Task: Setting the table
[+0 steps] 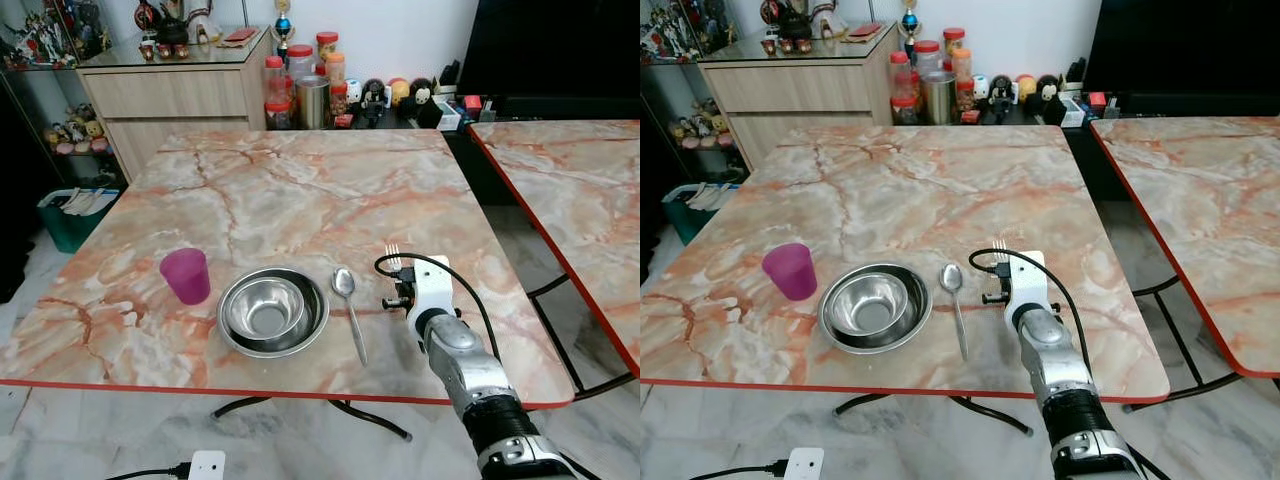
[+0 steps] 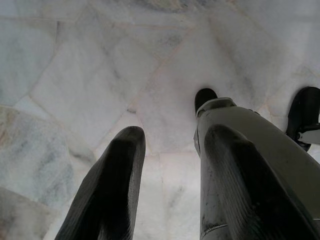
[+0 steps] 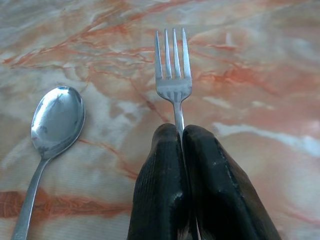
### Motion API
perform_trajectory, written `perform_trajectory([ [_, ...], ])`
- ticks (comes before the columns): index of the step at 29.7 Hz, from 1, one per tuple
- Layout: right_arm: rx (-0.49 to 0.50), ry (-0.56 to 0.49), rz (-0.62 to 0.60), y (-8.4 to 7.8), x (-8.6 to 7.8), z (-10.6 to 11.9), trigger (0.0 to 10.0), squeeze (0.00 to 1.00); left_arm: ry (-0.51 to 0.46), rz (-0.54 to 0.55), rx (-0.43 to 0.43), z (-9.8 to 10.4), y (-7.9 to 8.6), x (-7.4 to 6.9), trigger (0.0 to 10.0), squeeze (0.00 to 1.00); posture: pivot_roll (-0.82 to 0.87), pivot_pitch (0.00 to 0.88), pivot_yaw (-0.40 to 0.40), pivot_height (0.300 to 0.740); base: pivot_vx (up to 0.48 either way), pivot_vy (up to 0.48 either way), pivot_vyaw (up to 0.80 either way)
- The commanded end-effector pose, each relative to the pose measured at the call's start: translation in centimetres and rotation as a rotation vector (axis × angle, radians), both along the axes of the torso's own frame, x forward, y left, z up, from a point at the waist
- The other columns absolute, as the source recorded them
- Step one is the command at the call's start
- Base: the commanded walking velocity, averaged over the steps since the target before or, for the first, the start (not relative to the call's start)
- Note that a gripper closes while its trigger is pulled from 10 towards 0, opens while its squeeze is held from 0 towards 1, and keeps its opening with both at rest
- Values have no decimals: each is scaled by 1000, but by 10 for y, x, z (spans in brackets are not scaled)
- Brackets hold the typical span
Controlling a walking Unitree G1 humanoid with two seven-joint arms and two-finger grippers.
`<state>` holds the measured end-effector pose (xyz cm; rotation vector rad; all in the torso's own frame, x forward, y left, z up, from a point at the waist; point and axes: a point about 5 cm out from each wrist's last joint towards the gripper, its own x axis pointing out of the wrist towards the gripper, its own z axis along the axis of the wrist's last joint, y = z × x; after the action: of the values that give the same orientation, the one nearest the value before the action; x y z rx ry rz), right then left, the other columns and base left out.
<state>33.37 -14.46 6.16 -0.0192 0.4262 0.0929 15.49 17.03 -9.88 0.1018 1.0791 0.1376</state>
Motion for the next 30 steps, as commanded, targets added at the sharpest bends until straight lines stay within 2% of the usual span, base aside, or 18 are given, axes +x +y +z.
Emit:
perform_trajectory([
  [1,18,-28,10,3,1,3,10000,0,30,-2,-2,-2,-1,-5,10000,0,15,0,19,740,0,0,0],
  [5,38,-53,36,8,2,6,10000,0,31,0,-2,-2,-1,-5,10000,0,22,0,17,740,0,0,0],
  [15,30,-9,51,11,-3,-2,10000,0,31,-3,-3,-2,-1,-4,10000,0,18,0,16,740,0,0,0],
  [18,15,32,38,11,-5,-7,10000,0,30,-2,-2,-2,-1,-4,10000,0,20,0,14,740,0,0,0],
  [30,1,48,23,10,-14,-2,10000,0,32,-1,-3,-2,-1,-4,10000,0,18,0,12,740,0,0,0],
])
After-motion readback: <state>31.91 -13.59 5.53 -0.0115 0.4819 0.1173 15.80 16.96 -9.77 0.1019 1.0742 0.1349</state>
